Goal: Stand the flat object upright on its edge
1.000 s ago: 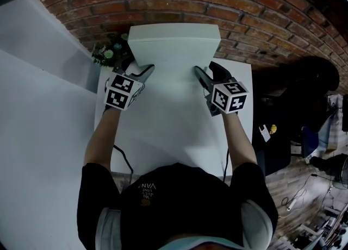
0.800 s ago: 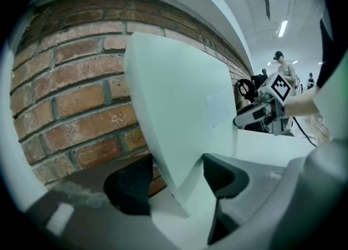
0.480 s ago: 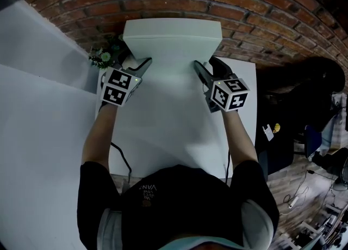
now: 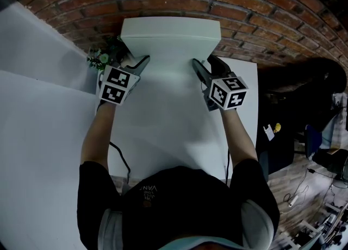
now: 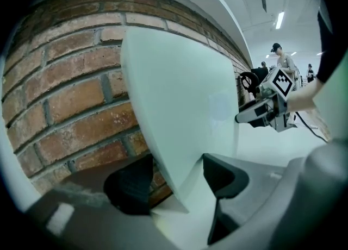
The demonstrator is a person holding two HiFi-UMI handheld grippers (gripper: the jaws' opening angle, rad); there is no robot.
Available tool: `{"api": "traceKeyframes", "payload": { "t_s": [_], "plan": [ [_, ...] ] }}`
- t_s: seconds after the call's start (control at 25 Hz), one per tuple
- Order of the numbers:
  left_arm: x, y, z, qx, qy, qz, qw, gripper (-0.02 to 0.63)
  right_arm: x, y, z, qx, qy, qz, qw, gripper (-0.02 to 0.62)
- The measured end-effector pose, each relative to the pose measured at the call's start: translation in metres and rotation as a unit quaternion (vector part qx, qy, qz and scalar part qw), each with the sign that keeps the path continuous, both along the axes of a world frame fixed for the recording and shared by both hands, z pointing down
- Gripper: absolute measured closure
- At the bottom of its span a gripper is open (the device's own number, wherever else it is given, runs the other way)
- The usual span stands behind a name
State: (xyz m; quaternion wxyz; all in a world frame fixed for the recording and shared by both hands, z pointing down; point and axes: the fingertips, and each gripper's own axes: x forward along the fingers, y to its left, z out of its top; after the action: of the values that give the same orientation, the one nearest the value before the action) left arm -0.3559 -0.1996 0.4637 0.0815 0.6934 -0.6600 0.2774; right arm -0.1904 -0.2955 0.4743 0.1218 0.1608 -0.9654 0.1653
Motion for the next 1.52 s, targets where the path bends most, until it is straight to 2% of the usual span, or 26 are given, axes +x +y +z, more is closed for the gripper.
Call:
{"api": "traceKeyframes", "payload": {
  "t_s": [0.6, 1.52],
  "plan": [
    [-0.018, -0.005, 0.013, -0.007, -0.008, -0.014, 0.9998, 0.308, -0.018, -0.005, 0.012, 0.004, 0.004, -0.007, 1.000, 0.371],
    [-0.035, -0.019, 0.015, 0.006, 0.008, -0.042, 0.9991, 0.310, -0.039, -0.027, 0.010, 0.012, 0.003, -0.011, 1.000, 0.379]
  ]
}}
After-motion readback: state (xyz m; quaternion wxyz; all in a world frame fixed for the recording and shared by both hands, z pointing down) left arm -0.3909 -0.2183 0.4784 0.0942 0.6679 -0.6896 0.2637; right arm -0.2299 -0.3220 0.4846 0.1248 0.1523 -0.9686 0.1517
